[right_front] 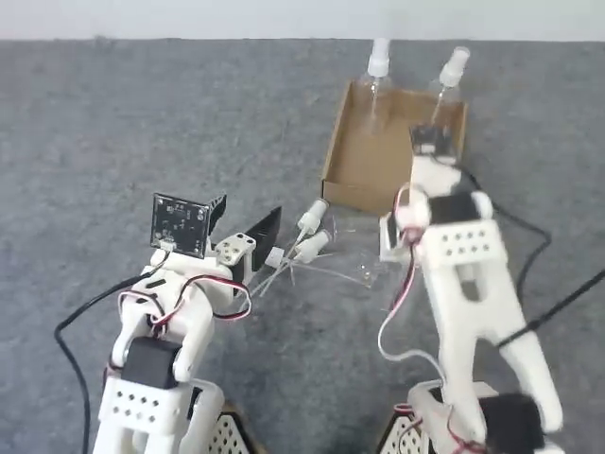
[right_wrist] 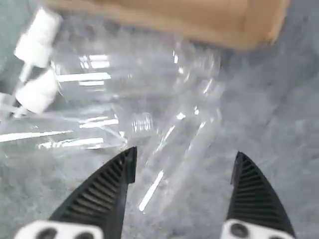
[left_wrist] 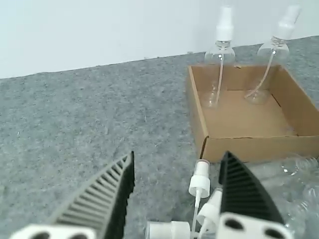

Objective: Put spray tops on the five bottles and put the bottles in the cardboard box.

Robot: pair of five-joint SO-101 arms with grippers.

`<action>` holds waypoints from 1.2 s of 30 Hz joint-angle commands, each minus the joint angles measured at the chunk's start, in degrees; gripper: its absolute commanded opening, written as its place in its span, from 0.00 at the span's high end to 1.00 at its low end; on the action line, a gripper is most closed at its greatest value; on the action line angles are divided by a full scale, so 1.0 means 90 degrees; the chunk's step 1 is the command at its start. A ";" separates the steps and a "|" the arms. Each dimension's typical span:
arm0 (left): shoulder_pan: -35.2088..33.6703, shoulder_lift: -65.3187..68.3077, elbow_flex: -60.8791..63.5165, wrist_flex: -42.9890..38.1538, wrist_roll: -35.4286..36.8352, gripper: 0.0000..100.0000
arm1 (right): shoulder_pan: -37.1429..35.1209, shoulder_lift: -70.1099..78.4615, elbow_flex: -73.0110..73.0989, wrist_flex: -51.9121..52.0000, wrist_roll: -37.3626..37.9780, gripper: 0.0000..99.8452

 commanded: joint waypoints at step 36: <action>-0.0010 0.0186 -0.0376 0.0156 -0.0400 0.80 | 0.5270 0.0542 0.1260 -0.2134 0.5939 0.97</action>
